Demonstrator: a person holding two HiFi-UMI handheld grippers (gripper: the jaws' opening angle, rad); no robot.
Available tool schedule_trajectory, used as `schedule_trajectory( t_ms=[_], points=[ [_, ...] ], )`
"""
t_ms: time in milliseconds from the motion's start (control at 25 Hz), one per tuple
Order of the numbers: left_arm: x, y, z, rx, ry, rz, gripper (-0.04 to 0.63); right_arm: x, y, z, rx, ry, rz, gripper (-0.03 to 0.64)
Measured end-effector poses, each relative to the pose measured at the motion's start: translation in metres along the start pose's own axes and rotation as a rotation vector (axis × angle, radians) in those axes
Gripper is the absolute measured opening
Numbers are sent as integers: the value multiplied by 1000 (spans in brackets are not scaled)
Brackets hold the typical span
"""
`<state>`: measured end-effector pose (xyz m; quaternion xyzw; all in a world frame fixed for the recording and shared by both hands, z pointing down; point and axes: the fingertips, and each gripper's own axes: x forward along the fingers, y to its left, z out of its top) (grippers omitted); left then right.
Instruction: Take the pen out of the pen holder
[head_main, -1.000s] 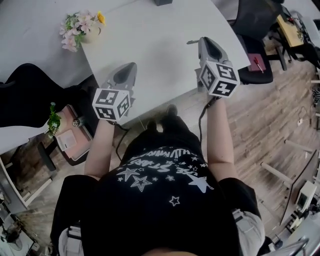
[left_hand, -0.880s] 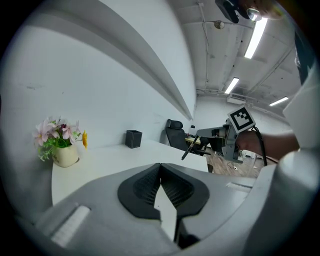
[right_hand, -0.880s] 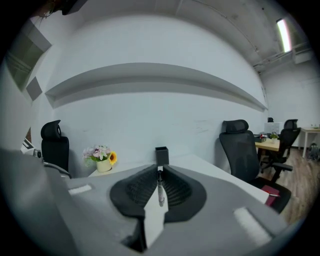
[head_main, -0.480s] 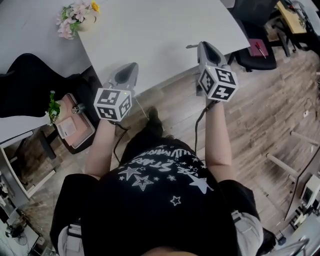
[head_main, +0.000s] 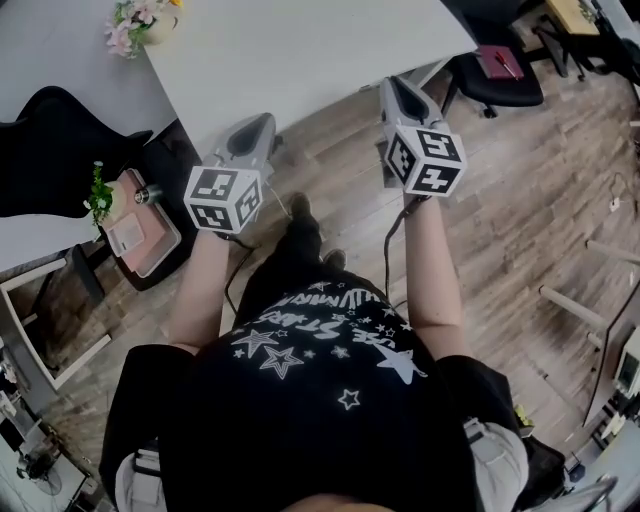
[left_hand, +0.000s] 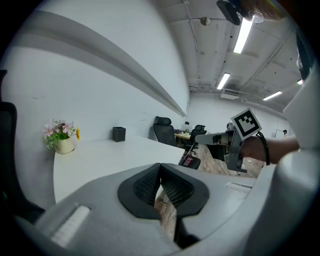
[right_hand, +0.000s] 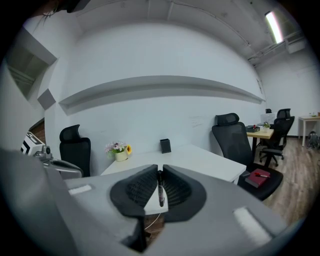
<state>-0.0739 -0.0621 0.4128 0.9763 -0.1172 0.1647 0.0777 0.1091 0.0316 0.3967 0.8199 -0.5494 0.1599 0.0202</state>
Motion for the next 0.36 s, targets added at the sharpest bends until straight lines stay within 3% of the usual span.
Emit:
schedule_trajectory(
  t_ms=[360],
  points=[
    [-50,-41,-20,3,-3,24,11,-69,18,-25,0,2,21,35]
  ],
)
